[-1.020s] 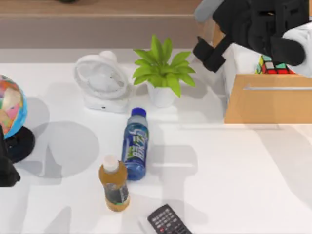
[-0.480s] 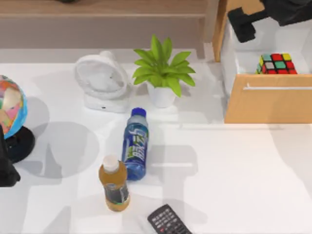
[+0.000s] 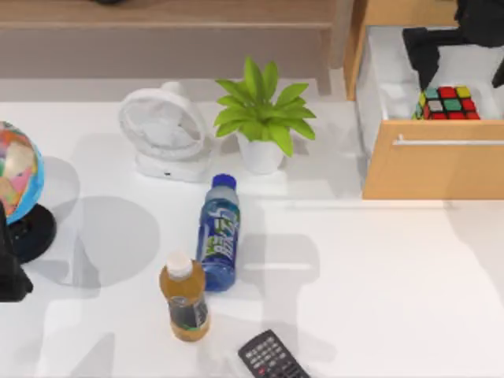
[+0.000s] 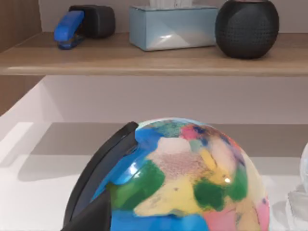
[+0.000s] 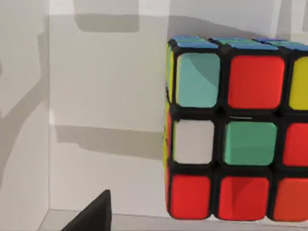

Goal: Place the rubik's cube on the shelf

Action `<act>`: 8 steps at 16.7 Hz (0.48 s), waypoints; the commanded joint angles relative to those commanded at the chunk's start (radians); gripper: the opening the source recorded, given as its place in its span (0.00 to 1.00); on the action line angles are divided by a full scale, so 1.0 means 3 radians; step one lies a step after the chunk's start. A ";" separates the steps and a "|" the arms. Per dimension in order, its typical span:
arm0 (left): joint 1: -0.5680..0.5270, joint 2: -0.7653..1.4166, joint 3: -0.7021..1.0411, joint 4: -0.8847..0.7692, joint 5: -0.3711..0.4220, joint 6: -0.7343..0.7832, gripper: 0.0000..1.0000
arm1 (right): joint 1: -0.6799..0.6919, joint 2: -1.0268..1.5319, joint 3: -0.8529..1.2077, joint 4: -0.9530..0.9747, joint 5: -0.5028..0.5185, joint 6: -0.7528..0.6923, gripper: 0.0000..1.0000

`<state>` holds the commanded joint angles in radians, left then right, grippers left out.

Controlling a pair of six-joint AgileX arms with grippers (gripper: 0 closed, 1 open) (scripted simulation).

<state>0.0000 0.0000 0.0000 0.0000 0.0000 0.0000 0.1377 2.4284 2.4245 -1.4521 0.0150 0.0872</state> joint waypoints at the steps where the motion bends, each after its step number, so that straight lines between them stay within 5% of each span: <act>1: 0.0000 0.0000 0.0000 0.0000 0.0000 0.0000 1.00 | -0.0012 0.0042 0.0055 -0.0048 0.0001 0.0028 1.00; 8: 0.0000 0.0000 0.0000 0.0000 0.0000 0.0000 1.00 | 0.0001 0.0056 0.0067 -0.0057 0.0002 0.0038 1.00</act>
<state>0.0000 0.0000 0.0000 0.0000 0.0000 0.0000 0.1379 2.4453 2.4446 -1.4693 0.0156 0.0986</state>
